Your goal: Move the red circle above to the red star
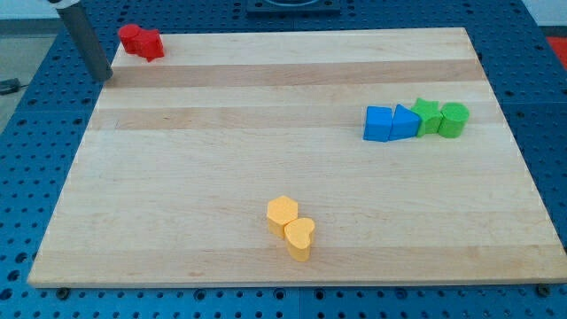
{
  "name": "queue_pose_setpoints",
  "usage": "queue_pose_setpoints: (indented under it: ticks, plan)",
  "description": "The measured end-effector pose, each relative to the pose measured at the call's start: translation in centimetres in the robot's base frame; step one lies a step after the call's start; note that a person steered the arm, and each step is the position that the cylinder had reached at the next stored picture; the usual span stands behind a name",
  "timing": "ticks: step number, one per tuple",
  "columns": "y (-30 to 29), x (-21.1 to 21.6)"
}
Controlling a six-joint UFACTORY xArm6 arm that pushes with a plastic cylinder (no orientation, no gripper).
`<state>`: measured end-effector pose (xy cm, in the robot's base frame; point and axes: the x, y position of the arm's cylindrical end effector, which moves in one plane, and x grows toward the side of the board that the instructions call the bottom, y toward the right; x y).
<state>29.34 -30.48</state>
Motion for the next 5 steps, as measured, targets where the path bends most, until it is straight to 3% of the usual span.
queue_pose_setpoints:
  ticks: [4, 5]
  plan:
    - [0.0, -8.9]
    - [0.0, -8.4]
